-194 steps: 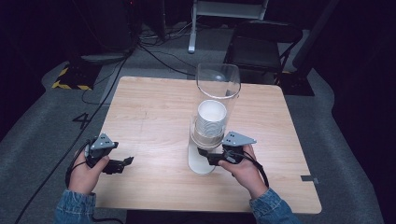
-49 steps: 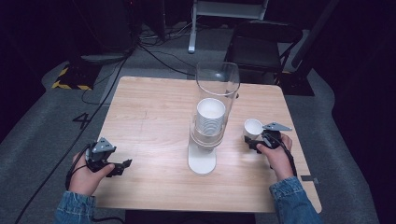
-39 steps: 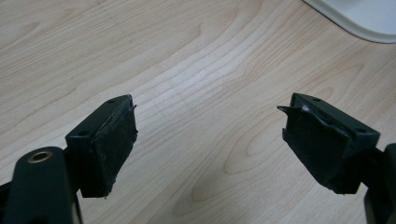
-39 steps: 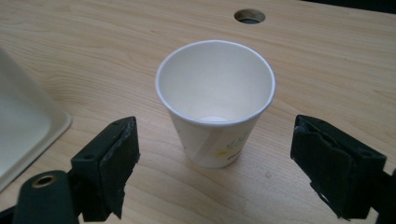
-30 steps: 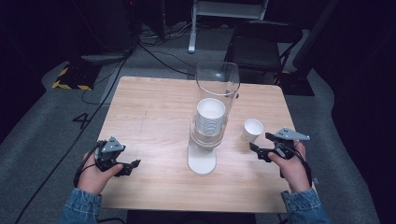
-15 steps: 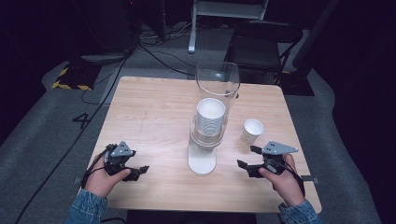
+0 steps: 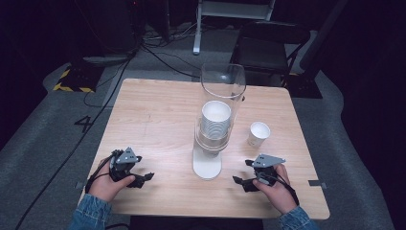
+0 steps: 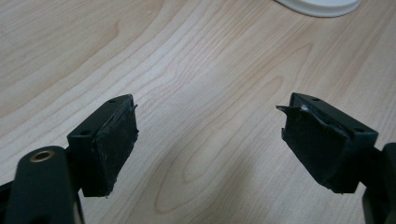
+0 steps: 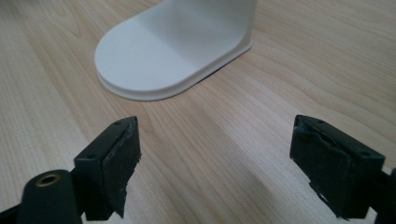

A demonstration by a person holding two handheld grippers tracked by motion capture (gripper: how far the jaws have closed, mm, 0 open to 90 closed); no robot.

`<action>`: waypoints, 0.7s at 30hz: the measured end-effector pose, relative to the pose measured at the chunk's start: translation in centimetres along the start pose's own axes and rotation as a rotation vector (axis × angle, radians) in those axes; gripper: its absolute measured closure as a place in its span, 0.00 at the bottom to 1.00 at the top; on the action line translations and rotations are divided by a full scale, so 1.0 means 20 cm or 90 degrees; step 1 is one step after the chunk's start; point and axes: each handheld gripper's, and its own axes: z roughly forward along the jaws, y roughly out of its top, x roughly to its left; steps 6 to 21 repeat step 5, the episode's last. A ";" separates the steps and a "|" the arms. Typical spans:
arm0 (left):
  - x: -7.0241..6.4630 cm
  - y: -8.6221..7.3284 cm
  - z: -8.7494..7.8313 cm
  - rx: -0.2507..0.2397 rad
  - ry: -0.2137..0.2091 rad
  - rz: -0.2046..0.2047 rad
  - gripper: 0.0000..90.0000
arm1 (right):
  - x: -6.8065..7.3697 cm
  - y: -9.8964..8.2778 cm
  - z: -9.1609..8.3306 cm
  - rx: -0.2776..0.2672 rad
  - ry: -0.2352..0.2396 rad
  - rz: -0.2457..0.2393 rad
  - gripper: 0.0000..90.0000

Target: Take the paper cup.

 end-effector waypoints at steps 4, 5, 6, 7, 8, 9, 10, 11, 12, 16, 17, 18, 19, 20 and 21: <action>0.01 -0.01 0.01 -0.005 0.004 -0.005 0.20 | 0.00 -0.01 0.02 -0.001 -0.012 -0.006 0.18; 0.01 -0.01 0.01 -0.006 0.006 -0.008 0.20 | 0.00 -0.02 0.02 -0.002 -0.017 -0.006 0.18; 0.01 -0.01 0.01 -0.006 0.006 -0.008 0.20 | 0.00 -0.02 0.02 -0.002 -0.017 -0.006 0.18; 0.01 -0.01 0.01 -0.006 0.006 -0.008 0.20 | 0.00 -0.02 0.02 -0.002 -0.017 -0.006 0.18; 0.01 -0.01 0.01 -0.006 0.006 -0.008 0.20 | 0.00 -0.02 0.02 -0.002 -0.017 -0.006 0.18; 0.01 -0.01 0.01 -0.006 0.006 -0.008 0.20 | 0.00 -0.02 0.02 -0.002 -0.017 -0.006 0.18; 0.01 -0.01 0.01 -0.006 0.006 -0.008 0.20 | 0.00 -0.02 0.02 -0.002 -0.017 -0.006 0.18; 0.01 -0.01 0.01 -0.006 0.006 -0.008 0.20 | 0.00 -0.02 0.02 -0.002 -0.017 -0.006 0.18; 0.01 -0.01 0.01 -0.006 0.006 -0.008 0.20 | 0.00 -0.02 0.02 -0.002 -0.017 -0.006 0.18; 0.01 -0.01 0.01 -0.006 0.006 -0.008 0.20 | 0.00 -0.02 0.02 -0.002 -0.017 -0.006 0.18; 0.01 -0.01 0.01 -0.006 0.006 -0.008 0.20 | 0.00 -0.02 0.02 -0.002 -0.017 -0.006 0.18; 0.01 -0.01 0.01 -0.006 0.006 -0.008 0.20 | 0.00 -0.02 0.02 -0.002 -0.017 -0.006 0.18; 0.01 -0.01 0.01 -0.006 0.006 -0.008 0.20 | 0.00 -0.02 0.02 -0.002 -0.017 -0.006 0.18; 0.01 -0.01 0.01 -0.006 0.006 -0.008 0.20 | 0.00 -0.02 0.02 -0.002 -0.017 -0.006 0.18; 0.01 -0.01 0.01 -0.006 0.006 -0.008 0.20 | 0.00 -0.02 0.02 -0.002 -0.017 -0.006 0.18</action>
